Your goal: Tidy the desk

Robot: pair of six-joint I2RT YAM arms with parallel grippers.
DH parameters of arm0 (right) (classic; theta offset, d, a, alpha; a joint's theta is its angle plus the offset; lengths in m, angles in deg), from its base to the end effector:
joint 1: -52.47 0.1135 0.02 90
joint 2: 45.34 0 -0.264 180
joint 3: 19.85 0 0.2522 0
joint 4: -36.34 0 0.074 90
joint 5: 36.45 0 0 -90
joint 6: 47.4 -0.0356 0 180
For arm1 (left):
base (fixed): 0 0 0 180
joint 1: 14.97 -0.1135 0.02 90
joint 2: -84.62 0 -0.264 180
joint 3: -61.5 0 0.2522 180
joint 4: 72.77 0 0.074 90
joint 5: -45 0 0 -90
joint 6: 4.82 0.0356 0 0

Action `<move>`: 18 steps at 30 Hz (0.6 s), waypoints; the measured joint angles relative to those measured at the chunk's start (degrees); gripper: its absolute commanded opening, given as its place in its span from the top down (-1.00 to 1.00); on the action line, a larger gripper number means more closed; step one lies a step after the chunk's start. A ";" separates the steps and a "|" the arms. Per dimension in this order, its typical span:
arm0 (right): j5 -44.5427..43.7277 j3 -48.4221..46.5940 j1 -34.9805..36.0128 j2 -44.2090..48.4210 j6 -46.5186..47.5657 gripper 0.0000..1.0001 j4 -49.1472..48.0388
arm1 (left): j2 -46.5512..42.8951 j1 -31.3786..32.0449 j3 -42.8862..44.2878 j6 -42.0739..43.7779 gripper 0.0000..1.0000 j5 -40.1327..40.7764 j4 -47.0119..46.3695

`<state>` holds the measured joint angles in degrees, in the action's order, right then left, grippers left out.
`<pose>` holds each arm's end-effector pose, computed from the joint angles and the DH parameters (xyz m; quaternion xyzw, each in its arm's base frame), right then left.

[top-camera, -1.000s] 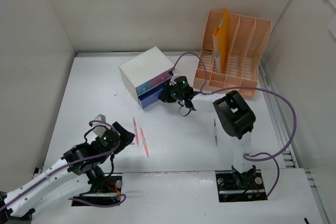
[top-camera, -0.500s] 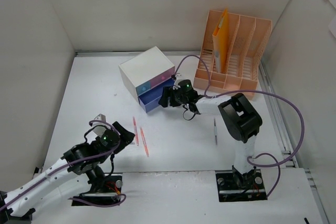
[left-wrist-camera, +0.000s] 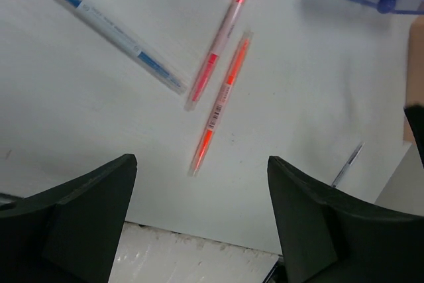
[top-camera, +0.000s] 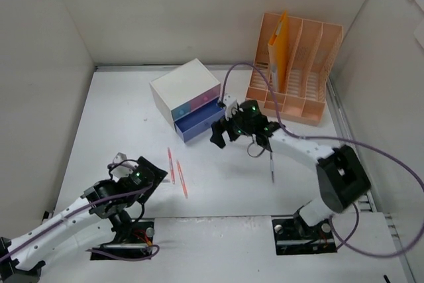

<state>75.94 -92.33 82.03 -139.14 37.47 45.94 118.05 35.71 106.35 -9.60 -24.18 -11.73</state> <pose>0.3101 0.1914 0.2303 -0.2741 0.8139 0.3054 0.4113 0.0835 -0.0820 0.2272 -0.4043 0.8322 -0.2738 0.2627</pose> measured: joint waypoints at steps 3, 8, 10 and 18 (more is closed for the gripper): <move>-0.24 6.71 1.27 12.02 11.96 -0.96 1.79 | 1.68 0.00 0.26 -6.25 -0.58 -0.44 3.43; 0.74 10.58 -0.85 24.00 22.43 -0.35 7.06 | 8.55 -2.23 3.02 -10.60 -0.79 -0.42 5.49; 1.81 9.33 -3.26 24.35 24.70 0.26 9.64 | 13.64 -4.33 6.47 -11.34 -0.81 -0.39 6.36; 4.48 7.13 -2.91 26.91 25.42 0.74 17.11 | 20.72 -20.52 6.45 -11.02 -0.16 -4.20 0.68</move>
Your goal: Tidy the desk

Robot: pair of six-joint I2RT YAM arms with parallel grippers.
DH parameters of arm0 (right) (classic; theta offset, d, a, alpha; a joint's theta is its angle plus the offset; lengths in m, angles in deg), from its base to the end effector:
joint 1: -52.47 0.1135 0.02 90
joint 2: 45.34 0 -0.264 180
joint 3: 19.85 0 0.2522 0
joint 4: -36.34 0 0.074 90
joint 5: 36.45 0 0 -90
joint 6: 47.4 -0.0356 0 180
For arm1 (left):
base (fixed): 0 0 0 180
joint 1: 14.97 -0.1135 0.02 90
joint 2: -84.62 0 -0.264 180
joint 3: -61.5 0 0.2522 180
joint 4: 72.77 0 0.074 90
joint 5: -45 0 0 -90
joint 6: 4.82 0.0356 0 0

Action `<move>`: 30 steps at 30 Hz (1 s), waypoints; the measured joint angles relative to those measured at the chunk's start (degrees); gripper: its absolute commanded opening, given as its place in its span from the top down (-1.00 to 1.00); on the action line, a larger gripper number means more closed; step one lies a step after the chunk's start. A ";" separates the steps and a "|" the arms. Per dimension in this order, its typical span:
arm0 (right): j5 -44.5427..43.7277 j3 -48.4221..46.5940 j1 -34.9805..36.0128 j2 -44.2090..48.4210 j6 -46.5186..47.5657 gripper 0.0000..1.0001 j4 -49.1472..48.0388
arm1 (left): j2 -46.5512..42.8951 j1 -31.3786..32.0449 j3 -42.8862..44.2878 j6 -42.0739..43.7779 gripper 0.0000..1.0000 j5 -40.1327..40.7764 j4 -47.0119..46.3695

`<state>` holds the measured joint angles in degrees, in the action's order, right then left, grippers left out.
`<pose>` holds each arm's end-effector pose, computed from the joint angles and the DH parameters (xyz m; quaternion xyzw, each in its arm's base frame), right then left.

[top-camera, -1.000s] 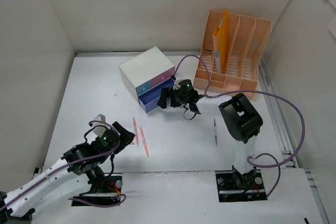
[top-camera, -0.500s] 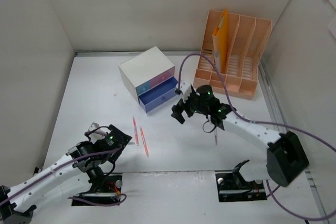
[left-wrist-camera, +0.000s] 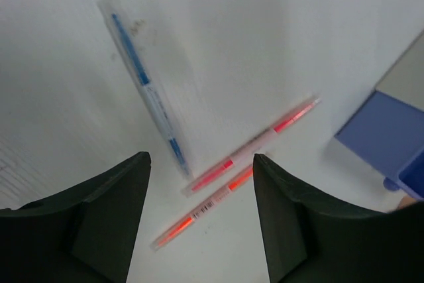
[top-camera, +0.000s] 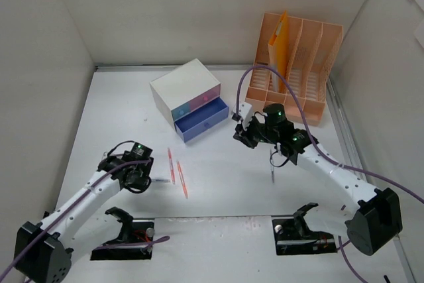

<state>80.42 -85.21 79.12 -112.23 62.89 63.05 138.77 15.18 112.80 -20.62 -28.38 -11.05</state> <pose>0.2266 0.1317 0.2995 -0.4418 0.7182 0.2268 0.4874 0.1467 -0.0734 0.2173 -0.6171 0.7429 -0.1490 0.2124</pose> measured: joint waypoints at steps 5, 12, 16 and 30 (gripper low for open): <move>1.53 -2.36 0.26 0.17 -1.66 0.30 1.51 | -2.69 -8.50 -5.09 2.03 -0.20 -4.68 -0.63; 1.88 -2.45 0.26 0.22 -3.17 0.08 2.64 | 4.00 -14.45 -2.60 7.91 -0.07 -9.20 -1.97; 1.33 -2.45 0.26 0.37 -3.80 0.07 3.02 | 9.88 -16.61 -1.38 11.13 0.13 -11.96 -3.37; -0.57 -1.22 -1.55 2.84 -4.87 0.06 3.32 | 20.06 -17.05 -0.37 15.67 0.41 -16.26 -7.61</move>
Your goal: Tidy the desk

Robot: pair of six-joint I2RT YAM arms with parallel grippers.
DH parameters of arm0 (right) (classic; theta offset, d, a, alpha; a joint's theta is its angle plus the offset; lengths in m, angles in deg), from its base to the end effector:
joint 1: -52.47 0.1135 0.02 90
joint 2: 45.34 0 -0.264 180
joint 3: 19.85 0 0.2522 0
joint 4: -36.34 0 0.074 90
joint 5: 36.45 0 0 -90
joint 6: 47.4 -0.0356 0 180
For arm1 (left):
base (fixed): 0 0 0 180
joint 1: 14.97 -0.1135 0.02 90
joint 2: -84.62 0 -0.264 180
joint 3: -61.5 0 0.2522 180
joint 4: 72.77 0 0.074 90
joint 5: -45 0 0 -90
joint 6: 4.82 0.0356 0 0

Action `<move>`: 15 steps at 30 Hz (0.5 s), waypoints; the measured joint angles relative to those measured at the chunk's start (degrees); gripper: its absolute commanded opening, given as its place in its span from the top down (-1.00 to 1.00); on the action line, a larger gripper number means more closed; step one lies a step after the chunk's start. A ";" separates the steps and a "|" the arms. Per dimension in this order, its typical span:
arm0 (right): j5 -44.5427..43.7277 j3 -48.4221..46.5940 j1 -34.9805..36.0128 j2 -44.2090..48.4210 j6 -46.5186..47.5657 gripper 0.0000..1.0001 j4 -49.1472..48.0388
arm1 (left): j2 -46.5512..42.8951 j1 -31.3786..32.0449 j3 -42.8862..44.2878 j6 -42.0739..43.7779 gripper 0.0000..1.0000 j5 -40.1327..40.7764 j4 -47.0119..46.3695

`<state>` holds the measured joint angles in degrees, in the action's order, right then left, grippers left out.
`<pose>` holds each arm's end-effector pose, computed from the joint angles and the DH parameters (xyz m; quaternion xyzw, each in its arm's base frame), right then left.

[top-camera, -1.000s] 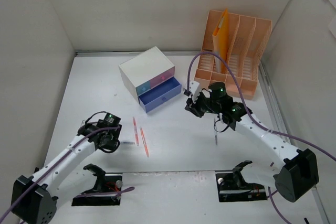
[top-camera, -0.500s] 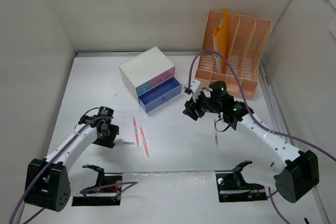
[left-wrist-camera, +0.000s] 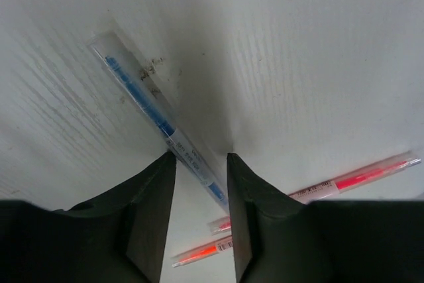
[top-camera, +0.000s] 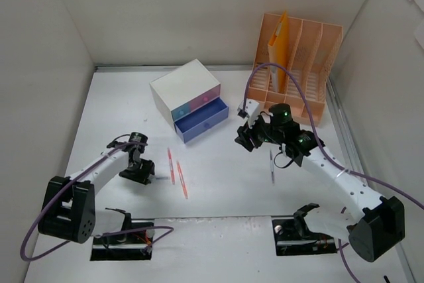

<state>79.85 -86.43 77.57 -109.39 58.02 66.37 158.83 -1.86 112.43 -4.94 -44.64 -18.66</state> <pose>0.2200 0.1205 0.3131 -0.3990 0.7401 0.2364 0.4870 0.1985 -0.0460 0.1609 -0.6191 0.7776 -0.0841 0.0706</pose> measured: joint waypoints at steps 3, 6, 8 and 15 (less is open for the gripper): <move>-0.37 0.02 -0.22 0.00 -0.04 0.06 0.02 | 0.57 0.02 0.15 0.15 0.66 -0.50 -0.59; -0.81 0.22 -0.52 0.00 -0.09 0.07 0.00 | 1.68 0.04 0.90 0.52 0.81 -0.68 -0.87; -1.07 0.44 -0.79 0.00 -0.33 0.06 0.02 | 2.47 0.31 1.55 0.85 0.84 -0.81 -0.98; -1.46 1.20 -1.66 0.61 -0.94 0.06 0.02 | 3.26 1.68 2.73 2.16 1.00 -0.24 -0.20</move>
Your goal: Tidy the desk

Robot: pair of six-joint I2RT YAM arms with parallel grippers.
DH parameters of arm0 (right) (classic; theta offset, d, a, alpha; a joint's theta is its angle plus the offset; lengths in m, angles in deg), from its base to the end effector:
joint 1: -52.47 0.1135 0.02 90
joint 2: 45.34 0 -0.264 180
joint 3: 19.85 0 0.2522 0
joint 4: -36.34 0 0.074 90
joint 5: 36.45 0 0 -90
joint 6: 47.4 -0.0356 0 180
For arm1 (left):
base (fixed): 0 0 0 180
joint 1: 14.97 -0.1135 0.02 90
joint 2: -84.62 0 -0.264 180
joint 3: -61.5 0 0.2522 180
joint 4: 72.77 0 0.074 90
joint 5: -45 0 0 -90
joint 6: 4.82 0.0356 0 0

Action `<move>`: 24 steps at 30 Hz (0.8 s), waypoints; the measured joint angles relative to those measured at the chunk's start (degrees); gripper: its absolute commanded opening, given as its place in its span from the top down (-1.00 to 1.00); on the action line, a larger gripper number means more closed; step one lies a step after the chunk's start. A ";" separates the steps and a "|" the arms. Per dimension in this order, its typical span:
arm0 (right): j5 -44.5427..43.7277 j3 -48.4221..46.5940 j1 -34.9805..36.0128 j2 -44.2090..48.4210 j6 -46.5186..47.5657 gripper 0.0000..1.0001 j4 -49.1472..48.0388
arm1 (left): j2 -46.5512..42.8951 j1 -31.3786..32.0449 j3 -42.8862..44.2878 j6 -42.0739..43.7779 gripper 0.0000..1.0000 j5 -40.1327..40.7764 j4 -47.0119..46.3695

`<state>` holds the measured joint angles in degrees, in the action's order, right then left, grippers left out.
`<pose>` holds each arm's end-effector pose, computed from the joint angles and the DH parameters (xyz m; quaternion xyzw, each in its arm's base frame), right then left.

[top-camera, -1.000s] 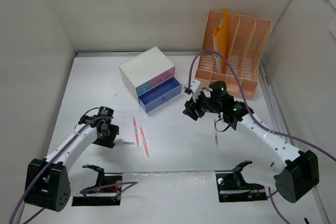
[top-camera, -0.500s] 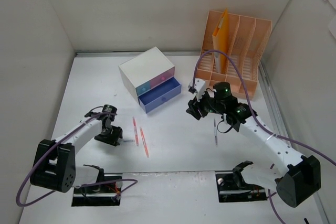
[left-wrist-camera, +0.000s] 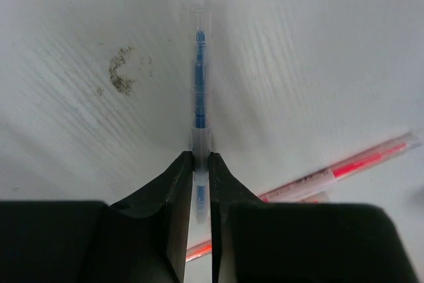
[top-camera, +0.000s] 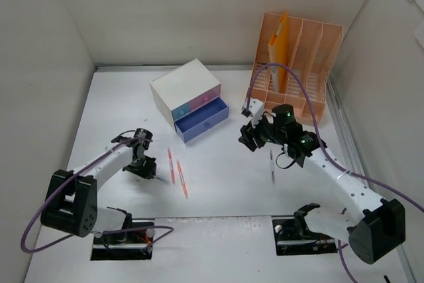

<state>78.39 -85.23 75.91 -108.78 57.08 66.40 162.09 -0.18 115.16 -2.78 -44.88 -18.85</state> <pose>0.2214 0.1123 0.3081 -0.3767 0.7563 0.2231 0.4862 0.2096 -0.0553 0.1623 -0.5927 0.7983 -0.0828 0.0675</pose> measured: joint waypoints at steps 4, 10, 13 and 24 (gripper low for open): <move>-0.17 0.39 -0.63 0.90 -0.20 -0.26 0.02 | -3.61 4.94 5.68 1.79 1.00 4.66 6.86; -0.31 0.66 -1.42 1.62 0.31 -0.02 0.02 | -14.62 14.84 22.08 18.36 1.00 14.05 7.06; -0.17 0.66 -1.81 1.62 0.37 0.15 0.04 | -17.68 17.38 23.54 35.04 1.00 14.25 0.31; -0.15 1.97 -4.17 2.78 1.57 0.19 0.17 | 6.58 25.64 40.28 84.59 1.00 12.11 -7.61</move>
<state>78.24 -83.26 71.73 -106.01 58.65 66.57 168.67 25.46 155.44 81.81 -32.77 -26.46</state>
